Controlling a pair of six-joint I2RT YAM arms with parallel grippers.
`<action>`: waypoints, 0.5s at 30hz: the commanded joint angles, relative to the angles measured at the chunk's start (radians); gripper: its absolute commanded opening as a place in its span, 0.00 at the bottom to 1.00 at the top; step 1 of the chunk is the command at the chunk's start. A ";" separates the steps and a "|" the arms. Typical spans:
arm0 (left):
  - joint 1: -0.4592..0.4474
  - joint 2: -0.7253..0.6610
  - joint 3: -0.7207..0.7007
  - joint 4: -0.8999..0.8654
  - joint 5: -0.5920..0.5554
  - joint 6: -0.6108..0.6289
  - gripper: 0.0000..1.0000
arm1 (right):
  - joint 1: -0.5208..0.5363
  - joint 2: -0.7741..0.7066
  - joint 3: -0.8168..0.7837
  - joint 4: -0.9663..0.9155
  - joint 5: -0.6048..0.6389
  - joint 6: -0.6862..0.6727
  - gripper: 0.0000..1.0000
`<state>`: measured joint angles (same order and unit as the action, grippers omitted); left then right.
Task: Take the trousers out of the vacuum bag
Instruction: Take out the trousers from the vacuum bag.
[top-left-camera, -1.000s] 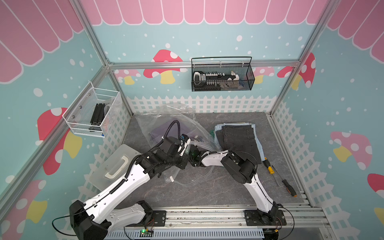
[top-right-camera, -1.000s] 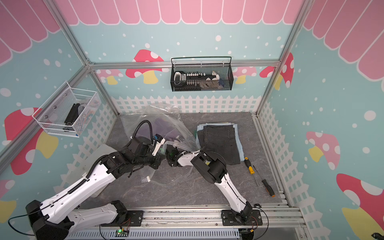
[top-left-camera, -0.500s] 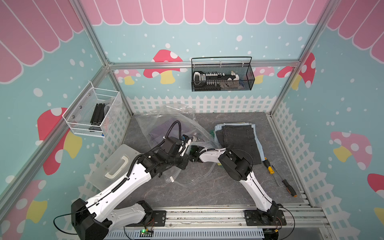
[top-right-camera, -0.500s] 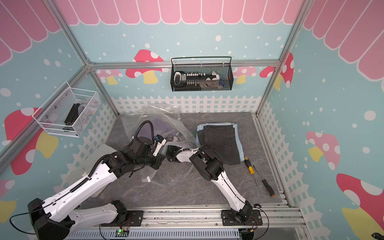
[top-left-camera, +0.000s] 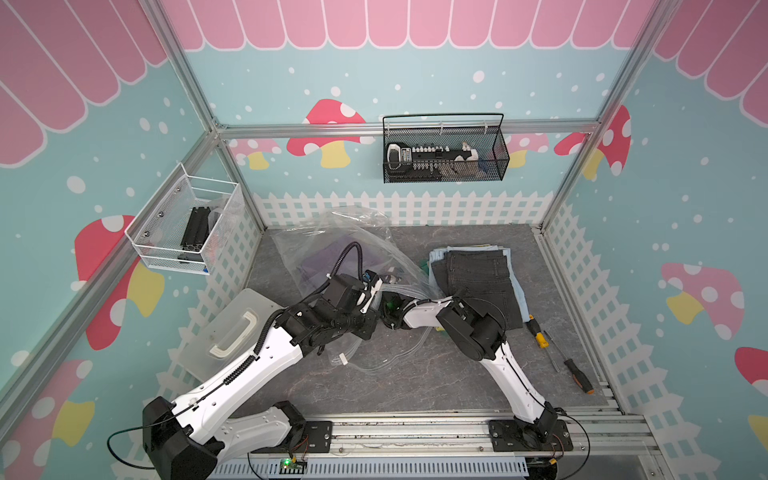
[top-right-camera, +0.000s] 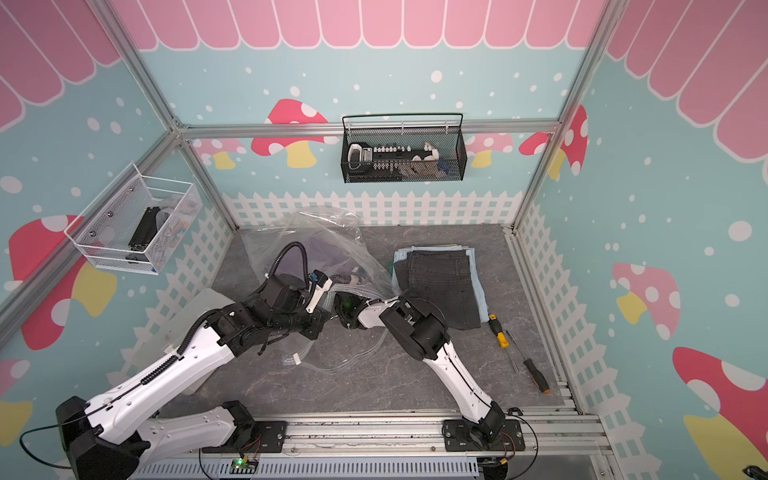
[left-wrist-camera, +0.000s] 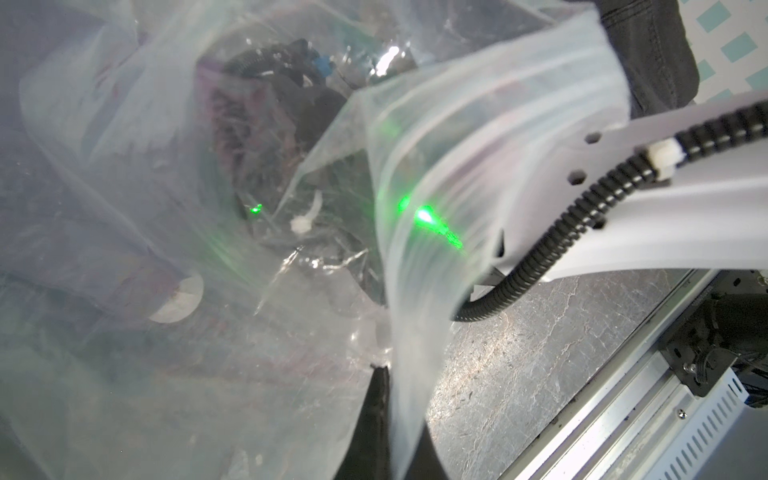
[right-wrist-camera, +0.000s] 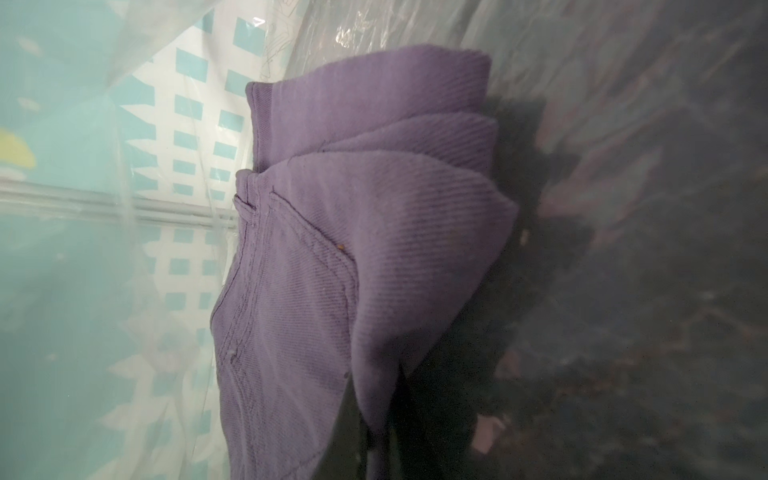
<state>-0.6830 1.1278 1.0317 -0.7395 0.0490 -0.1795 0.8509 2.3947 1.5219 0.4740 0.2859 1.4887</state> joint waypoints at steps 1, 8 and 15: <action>-0.003 0.003 -0.001 -0.002 -0.002 -0.008 0.00 | 0.004 -0.049 -0.044 0.010 -0.036 -0.015 0.00; -0.002 0.000 -0.004 -0.005 -0.012 -0.011 0.00 | 0.035 -0.111 -0.121 0.071 -0.039 -0.029 0.00; -0.001 0.000 -0.001 -0.007 -0.017 -0.012 0.00 | 0.089 -0.173 -0.239 0.158 -0.009 -0.024 0.00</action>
<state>-0.6830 1.1290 1.0317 -0.7399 0.0452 -0.1833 0.9066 2.2768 1.3231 0.5739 0.2741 1.4628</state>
